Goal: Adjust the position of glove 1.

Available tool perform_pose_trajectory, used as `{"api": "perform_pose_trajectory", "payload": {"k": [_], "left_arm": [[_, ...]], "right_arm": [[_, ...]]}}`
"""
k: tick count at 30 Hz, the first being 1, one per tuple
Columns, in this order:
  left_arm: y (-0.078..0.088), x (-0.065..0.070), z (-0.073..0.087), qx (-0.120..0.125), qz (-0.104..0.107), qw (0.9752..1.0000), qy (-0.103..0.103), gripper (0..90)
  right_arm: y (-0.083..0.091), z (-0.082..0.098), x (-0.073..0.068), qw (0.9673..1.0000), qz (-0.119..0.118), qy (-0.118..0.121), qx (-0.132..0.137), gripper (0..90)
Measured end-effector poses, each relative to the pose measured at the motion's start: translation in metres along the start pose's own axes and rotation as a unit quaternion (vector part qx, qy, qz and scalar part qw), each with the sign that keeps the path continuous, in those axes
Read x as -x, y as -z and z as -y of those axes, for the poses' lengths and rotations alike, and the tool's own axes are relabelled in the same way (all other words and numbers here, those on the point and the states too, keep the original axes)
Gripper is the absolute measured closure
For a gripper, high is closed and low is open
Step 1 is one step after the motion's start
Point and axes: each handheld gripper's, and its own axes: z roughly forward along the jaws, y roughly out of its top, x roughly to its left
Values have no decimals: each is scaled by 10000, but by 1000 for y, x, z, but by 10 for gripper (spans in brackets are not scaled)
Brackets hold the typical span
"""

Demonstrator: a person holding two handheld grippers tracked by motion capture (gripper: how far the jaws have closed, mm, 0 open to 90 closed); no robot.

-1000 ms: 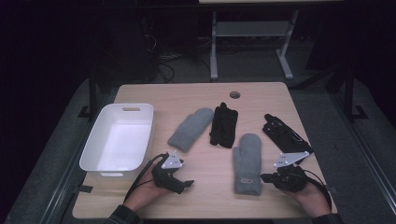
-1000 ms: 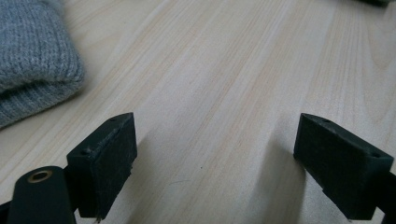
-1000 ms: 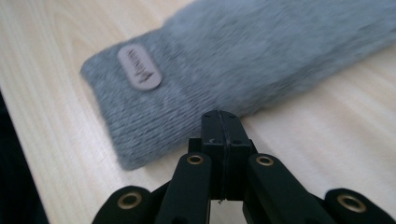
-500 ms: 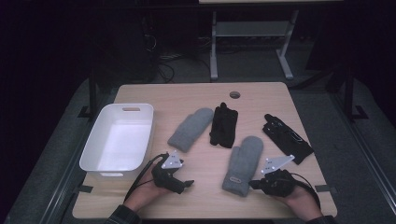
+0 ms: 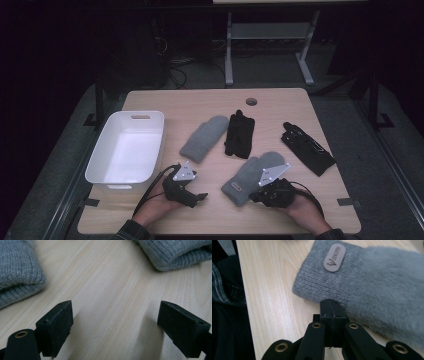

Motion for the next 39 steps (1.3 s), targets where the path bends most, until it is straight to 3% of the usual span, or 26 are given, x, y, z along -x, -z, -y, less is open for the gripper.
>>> {"api": "perform_pose_trajectory", "payload": {"k": [12,13,19,24,27,30,35,39], "left_arm": [[0,0,0,-5,-15,10000,-22,123],[0,0,0,-8,-13,10000,-22,123],[0,0,0,-4,-14,10000,-28,123],[0,0,0,-2,-15,10000,-33,123],[0,0,0,-1,-15,10000,-28,123],[0,0,0,0,-15,10000,-28,123],[0,0,0,-4,-12,10000,-25,123],[0,-1,0,-44,-8,10000,-30,123]], "right_arm": [[-19,-22,-1,9992,-100,388,-32,900],[-20,-24,-3,9994,-122,311,-55,900],[-17,-22,-2,9993,-84,364,-37,900],[-5,-13,3,9999,-9,88,87,900],[7,-2,9,9998,131,0,157,900],[22,11,16,9988,306,-241,296,893],[44,32,31,9946,717,-594,465,838],[56,50,39,9895,1057,-801,570,700]]}}
